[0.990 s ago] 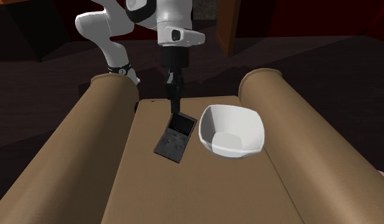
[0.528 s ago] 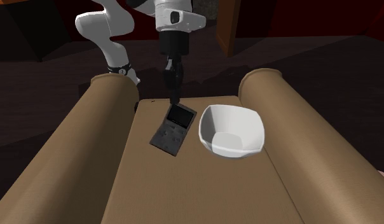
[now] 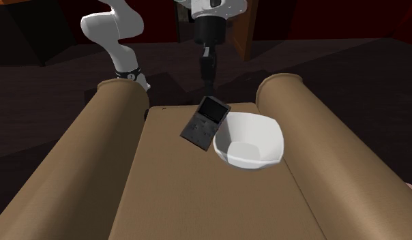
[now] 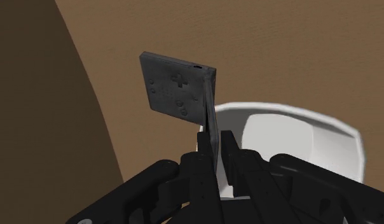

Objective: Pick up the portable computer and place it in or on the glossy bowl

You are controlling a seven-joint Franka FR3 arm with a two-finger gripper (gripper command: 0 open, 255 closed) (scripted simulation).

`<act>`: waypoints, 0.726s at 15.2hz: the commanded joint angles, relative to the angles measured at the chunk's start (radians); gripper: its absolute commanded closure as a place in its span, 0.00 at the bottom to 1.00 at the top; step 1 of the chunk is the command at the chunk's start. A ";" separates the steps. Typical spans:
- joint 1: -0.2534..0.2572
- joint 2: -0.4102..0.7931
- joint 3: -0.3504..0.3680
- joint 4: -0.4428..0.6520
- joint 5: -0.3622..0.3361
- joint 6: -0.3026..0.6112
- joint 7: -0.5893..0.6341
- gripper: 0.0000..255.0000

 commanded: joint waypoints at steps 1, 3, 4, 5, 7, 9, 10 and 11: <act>0.028 0.025 0.023 0.052 -0.008 -0.046 0.041 1.00; 0.056 0.051 0.042 0.101 -0.016 -0.088 0.078 1.00; 0.070 0.065 0.051 0.128 -0.021 -0.110 0.096 1.00; 0.084 0.081 0.060 0.156 -0.026 -0.132 0.113 1.00; 0.114 0.114 0.077 0.216 -0.036 -0.177 0.146 1.00; 0.138 0.147 0.088 0.257 -0.049 -0.201 0.176 1.00; 0.138 0.151 0.086 0.249 -0.054 -0.191 0.183 1.00; 0.138 0.155 0.085 0.242 -0.059 -0.181 0.189 1.00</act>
